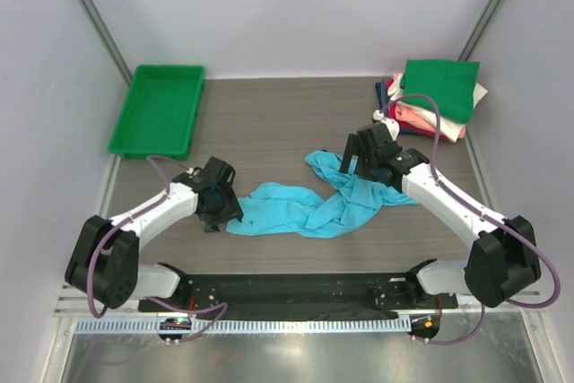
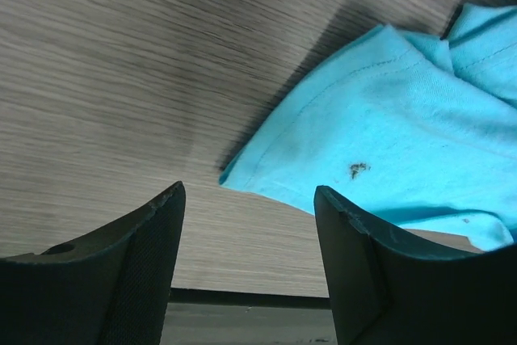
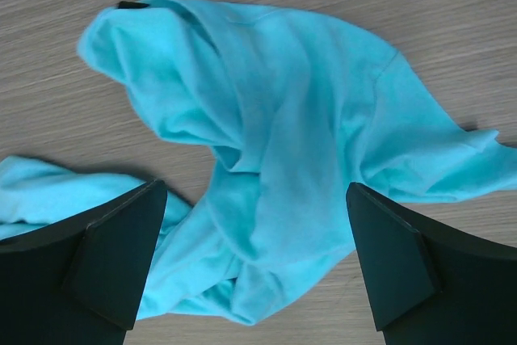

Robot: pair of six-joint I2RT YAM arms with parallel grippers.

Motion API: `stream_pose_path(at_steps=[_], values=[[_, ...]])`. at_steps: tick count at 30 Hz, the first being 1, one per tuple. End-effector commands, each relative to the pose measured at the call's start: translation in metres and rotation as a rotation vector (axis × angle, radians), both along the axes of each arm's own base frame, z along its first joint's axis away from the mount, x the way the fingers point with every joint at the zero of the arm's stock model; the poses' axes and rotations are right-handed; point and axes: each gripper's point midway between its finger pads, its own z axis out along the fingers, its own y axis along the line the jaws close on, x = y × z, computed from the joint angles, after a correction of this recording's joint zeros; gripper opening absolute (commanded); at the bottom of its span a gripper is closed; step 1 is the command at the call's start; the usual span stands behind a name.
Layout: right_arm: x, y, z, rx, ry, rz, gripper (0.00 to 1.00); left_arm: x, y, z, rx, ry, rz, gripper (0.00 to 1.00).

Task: Fold and stack the t-shirts

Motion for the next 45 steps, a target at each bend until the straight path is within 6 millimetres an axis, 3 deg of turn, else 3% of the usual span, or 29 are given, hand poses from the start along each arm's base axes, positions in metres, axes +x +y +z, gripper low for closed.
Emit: stream_pose_path(at_steps=[1,6,8,11,12,13,16,18,19,21,26,28,31,34,36,37,38,42,43,45], values=[[0.007,-0.005,-0.004,0.061,-0.012,0.031,1.00,0.007,-0.014,-0.010,-0.010,-0.012,0.002,0.64],[0.002,-0.045,-0.020,0.111,0.032,-0.040,1.00,0.003,-0.016,-0.021,0.009,0.010,-0.006,0.53],[-0.002,-0.052,-0.025,0.122,0.045,-0.056,1.00,0.003,-0.017,-0.024,0.015,0.014,-0.009,0.50],[-0.009,-0.061,-0.035,0.161,0.071,-0.080,1.00,0.005,-0.012,-0.027,0.040,0.005,-0.002,0.31],[-0.009,-0.058,-0.036,0.193,0.073,-0.079,1.00,0.008,-0.012,-0.025,0.042,-0.006,0.002,0.13],[-0.012,-0.056,-0.039,0.217,0.082,-0.075,1.00,0.013,-0.015,-0.023,0.034,-0.032,-0.008,0.04],[-0.025,-0.052,-0.060,0.251,0.124,-0.085,1.00,0.027,-0.019,0.001,0.000,-0.123,0.000,0.00],[-0.026,-0.054,-0.069,0.254,0.131,-0.098,0.98,0.045,-0.015,0.036,-0.018,-0.224,0.028,0.00],[-0.030,-0.057,-0.078,0.247,0.150,-0.112,0.93,0.045,-0.009,0.047,-0.009,-0.231,0.041,0.00],[-0.028,-0.067,-0.083,0.241,0.131,-0.146,0.88,0.062,0.005,0.086,-0.023,-0.324,0.088,0.00],[-0.038,-0.078,-0.110,0.305,0.167,-0.207,0.56,0.079,0.054,0.148,-0.027,-0.430,0.206,0.00],[-0.042,-0.076,-0.120,0.325,0.189,-0.210,0.43,0.077,0.067,0.159,-0.039,-0.439,0.223,0.00],[-0.049,-0.086,-0.134,0.355,0.219,-0.271,0.41,0.077,0.112,0.176,-0.045,-0.484,0.363,0.00],[-0.055,-0.094,-0.136,0.362,0.221,-0.311,0.41,0.069,0.135,0.179,-0.066,-0.505,0.447,0.00],[-0.058,-0.097,-0.130,0.362,0.204,-0.331,0.44,0.065,0.138,0.167,-0.078,-0.486,0.464,0.00],[-0.060,-0.101,-0.129,0.350,0.197,-0.353,0.54,0.062,0.139,0.161,-0.084,-0.474,0.464,0.00],[-0.062,-0.102,-0.126,0.350,0.189,-0.364,0.58,0.057,0.138,0.147,-0.087,-0.433,0.470,0.00],[-0.062,-0.103,-0.095,0.378,0.080,-0.396,0.73,0.044,0.135,0.117,-0.101,-0.358,0.466,0.00],[-0.055,-0.100,-0.073,0.405,-0.004,-0.364,0.75,0.042,0.135,0.113,-0.101,-0.350,0.462,0.00],[-0.047,-0.090,-0.048,0.437,-0.086,-0.299,0.76,0.037,0.128,0.103,-0.116,-0.332,0.418,0.00]])
